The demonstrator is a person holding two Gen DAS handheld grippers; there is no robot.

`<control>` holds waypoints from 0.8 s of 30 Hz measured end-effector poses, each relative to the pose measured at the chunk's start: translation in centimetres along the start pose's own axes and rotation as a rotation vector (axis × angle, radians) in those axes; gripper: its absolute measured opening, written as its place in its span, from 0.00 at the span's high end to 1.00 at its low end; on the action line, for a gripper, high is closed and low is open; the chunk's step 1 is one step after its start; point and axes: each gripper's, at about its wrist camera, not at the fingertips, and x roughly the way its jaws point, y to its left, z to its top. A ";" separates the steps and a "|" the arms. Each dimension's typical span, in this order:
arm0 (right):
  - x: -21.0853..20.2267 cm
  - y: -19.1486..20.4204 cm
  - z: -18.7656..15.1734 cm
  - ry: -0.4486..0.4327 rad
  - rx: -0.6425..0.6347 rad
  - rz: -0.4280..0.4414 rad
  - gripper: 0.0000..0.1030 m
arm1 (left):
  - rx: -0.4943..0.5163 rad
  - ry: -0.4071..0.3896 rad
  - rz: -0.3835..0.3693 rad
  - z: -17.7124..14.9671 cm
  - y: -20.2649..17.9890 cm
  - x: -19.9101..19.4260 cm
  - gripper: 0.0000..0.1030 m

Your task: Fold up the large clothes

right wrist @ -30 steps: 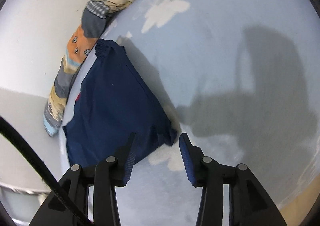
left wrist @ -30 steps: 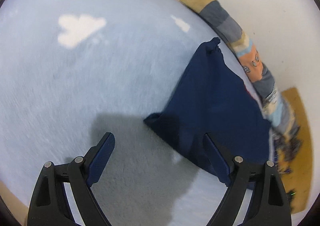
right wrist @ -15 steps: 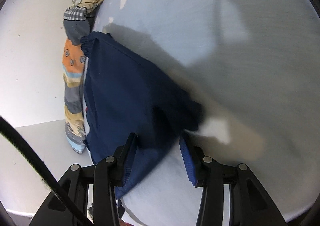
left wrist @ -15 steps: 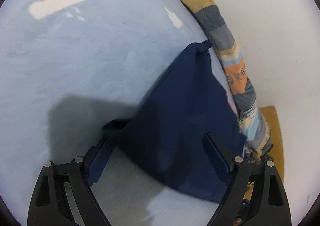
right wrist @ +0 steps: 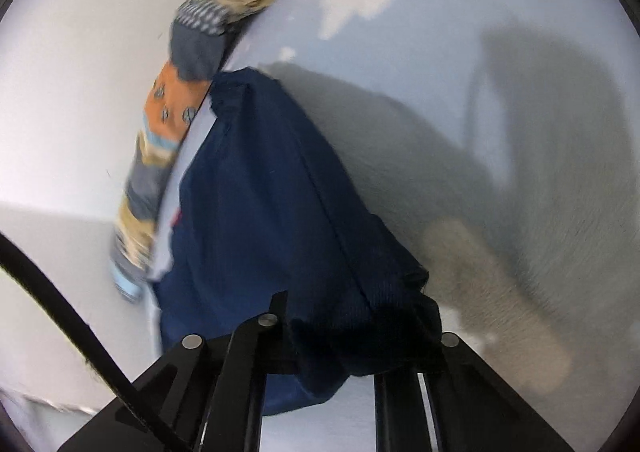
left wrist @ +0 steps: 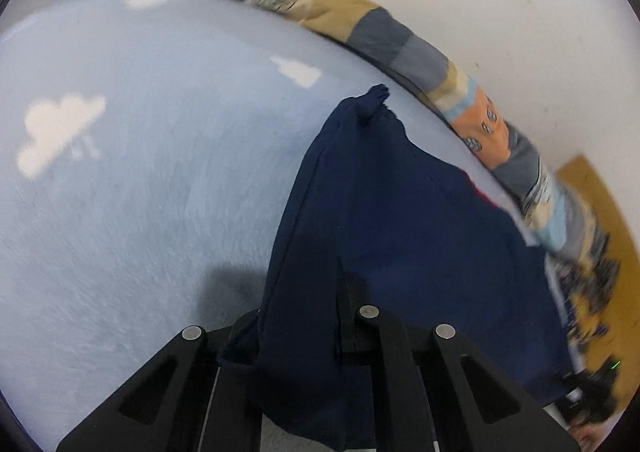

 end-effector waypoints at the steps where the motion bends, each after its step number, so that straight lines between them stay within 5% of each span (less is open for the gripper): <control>1: -0.3 0.4 -0.1 -0.006 -0.023 -0.012 0.90 | 0.014 -0.001 0.006 -0.2 0.0 -0.5 0.91; 7: -3.1 0.6 -1.2 -0.023 -0.043 -0.009 0.90 | 0.012 0.062 0.025 -1.5 -0.2 -3.4 0.91; 16: -6.8 -3.9 -4.8 0.068 0.071 -0.022 0.90 | 0.003 0.171 0.006 -5.1 2.1 -7.4 0.90; 18: -6.5 -4.8 -5.2 0.098 0.087 -0.039 0.83 | 0.013 0.197 0.030 -5.5 2.4 -7.0 0.81; 21: -6.1 -7.0 -5.1 0.125 0.192 -0.092 0.61 | -0.051 0.198 0.114 -5.1 4.2 -7.2 0.45; 24: -7.6 -8.0 -4.9 0.083 0.247 -0.107 0.57 | -0.113 0.105 0.235 -4.4 6.0 -9.5 0.31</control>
